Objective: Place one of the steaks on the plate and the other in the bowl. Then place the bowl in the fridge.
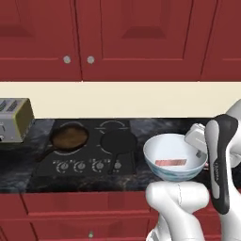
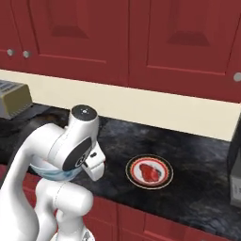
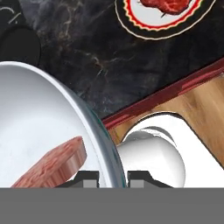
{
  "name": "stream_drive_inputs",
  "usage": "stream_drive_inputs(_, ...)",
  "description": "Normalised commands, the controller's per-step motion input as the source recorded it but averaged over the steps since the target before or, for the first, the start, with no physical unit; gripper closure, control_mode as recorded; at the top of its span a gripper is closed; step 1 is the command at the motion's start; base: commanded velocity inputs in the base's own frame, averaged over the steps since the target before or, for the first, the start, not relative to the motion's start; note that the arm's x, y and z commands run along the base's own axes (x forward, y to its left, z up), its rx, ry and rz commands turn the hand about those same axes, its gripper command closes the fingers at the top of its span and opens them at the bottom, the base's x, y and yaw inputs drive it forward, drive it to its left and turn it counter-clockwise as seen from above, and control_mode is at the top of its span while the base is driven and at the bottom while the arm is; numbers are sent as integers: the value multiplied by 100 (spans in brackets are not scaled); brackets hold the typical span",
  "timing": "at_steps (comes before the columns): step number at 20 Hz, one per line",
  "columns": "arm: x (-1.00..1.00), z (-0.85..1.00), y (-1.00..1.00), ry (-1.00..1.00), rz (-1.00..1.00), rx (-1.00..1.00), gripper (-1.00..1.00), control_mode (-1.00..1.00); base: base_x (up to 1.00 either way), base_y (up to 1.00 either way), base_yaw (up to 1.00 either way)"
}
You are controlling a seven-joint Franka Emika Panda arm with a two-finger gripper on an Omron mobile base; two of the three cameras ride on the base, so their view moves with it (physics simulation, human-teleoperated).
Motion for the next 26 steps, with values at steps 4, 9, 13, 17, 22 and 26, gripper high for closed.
stream_drive_inputs(4, 0, 0, 0, 0, 0, 0, 100, 100, 0, 100, 63)
stream_drive_inputs(9, 0, 0, 0, 0, 0, 0, 100, 100, 0, 100, 73)
stream_drive_inputs(13, 0, 0, 0, 0, 0, 0, 100, 100, -7, 100, 65)
stream_drive_inputs(17, 0, 0, 0, 0, 0, 0, 100, 100, -15, 100, 55)
stream_drive_inputs(22, 0, 0, 0, 0, 0, 0, 100, 100, -4, 100, 38)
stream_drive_inputs(26, 0, 0, 0, 0, 0, 0, 100, 100, 3, 100, 13)
